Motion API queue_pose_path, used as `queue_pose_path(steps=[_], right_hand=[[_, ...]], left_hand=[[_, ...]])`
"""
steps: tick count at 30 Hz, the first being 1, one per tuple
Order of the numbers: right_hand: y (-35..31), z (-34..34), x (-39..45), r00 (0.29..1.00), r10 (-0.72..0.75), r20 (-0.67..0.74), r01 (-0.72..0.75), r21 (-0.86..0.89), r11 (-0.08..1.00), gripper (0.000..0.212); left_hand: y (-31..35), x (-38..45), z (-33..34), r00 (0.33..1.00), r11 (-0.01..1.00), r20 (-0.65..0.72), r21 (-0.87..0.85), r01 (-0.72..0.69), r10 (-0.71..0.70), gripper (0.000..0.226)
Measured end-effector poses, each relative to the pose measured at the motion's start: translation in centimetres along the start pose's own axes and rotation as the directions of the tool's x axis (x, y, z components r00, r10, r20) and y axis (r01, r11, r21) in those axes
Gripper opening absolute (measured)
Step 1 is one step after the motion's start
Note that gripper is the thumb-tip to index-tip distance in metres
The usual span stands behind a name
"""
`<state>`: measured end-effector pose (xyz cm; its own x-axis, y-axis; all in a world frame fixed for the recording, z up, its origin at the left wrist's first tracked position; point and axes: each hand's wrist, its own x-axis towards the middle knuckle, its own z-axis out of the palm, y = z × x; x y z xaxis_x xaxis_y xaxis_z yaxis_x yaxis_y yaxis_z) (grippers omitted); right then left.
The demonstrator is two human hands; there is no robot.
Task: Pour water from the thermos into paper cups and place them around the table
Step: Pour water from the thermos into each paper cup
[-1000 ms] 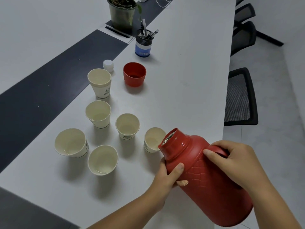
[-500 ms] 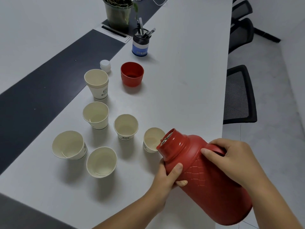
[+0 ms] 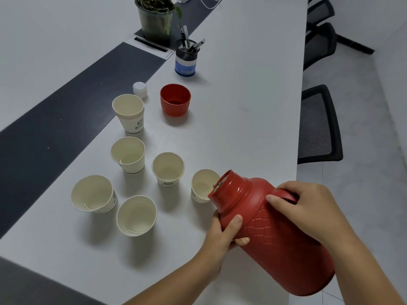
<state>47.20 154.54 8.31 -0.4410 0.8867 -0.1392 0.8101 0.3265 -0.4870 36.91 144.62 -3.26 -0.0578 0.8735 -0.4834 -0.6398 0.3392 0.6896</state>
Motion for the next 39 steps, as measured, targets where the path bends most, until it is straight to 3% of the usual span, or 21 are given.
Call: queue_pose_path(steps=[5,24,39], right_hand=[[-0.06,-0.09,0.08,1.000,-0.004,-0.004,0.004,0.003,1.000,0.011],[-0.24,-0.08,0.32,1.000,0.023,-0.002,-0.023,0.004,1.000,0.008],[-0.36,-0.07,0.40,1.000,0.023,0.011,-0.023,-0.008,1.000,0.008]], left_hand=[[-0.09,0.00,0.02,1.000,1.000,0.012,0.003,-0.005,0.005,0.072],[-0.10,0.31,-0.02,1.000,1.000,-0.010,0.027,0.002,-0.001,0.065],[-0.08,0.16,0.16,1.000,1.000,-0.023,0.007,-0.019,0.019,0.075]])
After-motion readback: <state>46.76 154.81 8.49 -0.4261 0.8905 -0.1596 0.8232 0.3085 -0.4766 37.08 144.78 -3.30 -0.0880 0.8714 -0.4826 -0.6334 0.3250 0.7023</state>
